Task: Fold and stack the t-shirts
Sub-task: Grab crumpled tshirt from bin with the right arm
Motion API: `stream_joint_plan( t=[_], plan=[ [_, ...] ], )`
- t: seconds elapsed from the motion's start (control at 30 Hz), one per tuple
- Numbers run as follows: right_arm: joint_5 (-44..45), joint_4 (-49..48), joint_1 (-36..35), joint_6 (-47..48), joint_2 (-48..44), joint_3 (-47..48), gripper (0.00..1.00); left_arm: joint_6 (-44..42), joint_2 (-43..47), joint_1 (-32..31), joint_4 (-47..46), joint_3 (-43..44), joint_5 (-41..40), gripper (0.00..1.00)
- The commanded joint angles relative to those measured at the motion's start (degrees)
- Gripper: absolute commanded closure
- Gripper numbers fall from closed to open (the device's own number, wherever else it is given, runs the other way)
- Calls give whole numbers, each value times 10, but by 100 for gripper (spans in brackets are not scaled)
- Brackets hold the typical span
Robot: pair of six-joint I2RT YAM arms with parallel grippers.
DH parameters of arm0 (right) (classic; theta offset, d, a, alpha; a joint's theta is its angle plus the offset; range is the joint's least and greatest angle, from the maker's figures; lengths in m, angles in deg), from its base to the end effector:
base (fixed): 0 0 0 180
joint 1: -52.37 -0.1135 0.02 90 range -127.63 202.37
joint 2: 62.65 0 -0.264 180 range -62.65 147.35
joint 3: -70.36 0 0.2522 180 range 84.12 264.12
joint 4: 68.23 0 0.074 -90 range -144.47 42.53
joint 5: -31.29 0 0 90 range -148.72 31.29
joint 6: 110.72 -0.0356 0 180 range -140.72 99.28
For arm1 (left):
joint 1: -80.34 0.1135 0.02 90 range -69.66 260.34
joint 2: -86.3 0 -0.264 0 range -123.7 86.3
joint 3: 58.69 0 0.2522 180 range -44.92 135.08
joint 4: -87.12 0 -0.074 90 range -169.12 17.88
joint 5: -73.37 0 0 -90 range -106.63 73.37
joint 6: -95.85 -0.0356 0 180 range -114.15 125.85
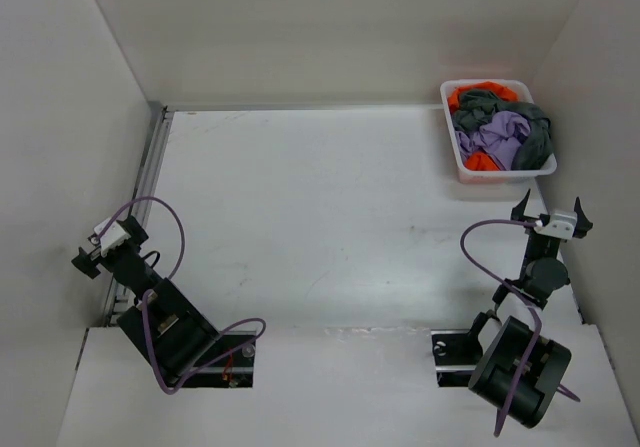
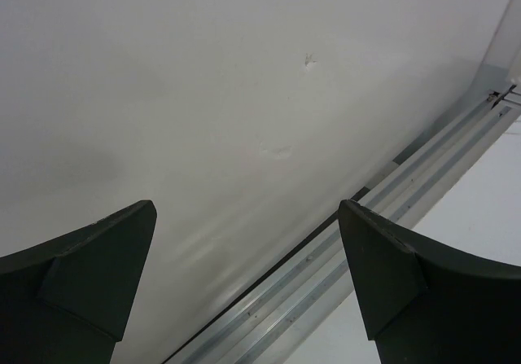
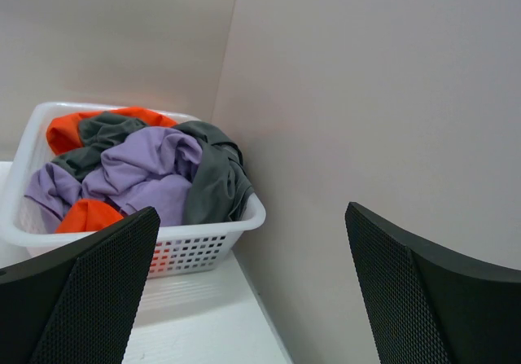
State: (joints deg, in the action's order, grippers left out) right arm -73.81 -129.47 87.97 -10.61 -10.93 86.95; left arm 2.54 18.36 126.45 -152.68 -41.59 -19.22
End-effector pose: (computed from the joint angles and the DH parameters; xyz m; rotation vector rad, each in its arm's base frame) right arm 0.1355 -0.0856 0.2233 0.0149 1.1492 -0.5630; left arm 0.1294 0.1368 0.1797 -0.5670 1.3414 0.7419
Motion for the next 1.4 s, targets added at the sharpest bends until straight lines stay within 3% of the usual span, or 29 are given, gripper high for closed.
stream_joint_plan(
  t=[0.0,0.57,0.67,0.77,0.9,1.0,1.07,1.13,1.23,1.37],
  plan=[
    [-11,-88,3,-4,-5,-58,0,34,2,2,-130,-31,0,0],
    [-14,-92,1,3,-6,-48,0,34,1,2,-130,-31,0,0],
    [-15,-50,-24,26,-131,-31,0,34,2,2,-130,-27,0,0],
    [-35,105,-99,29,-187,83,0,27,33,2,-130,-22,9,0],
    [-29,186,-247,109,-54,253,0,7,43,-10,-128,-19,16,0],
    [75,299,-325,128,52,399,0,-29,73,-45,-117,-2,-1,0],
    [157,353,-360,134,105,472,0,-75,103,-86,-58,16,-28,0],
    [227,364,-378,155,157,530,0,-135,141,-142,67,74,-76,0],
    [249,337,-384,150,231,580,0,-161,142,-206,312,256,-107,0],
    [277,423,-374,114,313,663,0,-137,54,-267,565,462,-74,0]
  ],
)
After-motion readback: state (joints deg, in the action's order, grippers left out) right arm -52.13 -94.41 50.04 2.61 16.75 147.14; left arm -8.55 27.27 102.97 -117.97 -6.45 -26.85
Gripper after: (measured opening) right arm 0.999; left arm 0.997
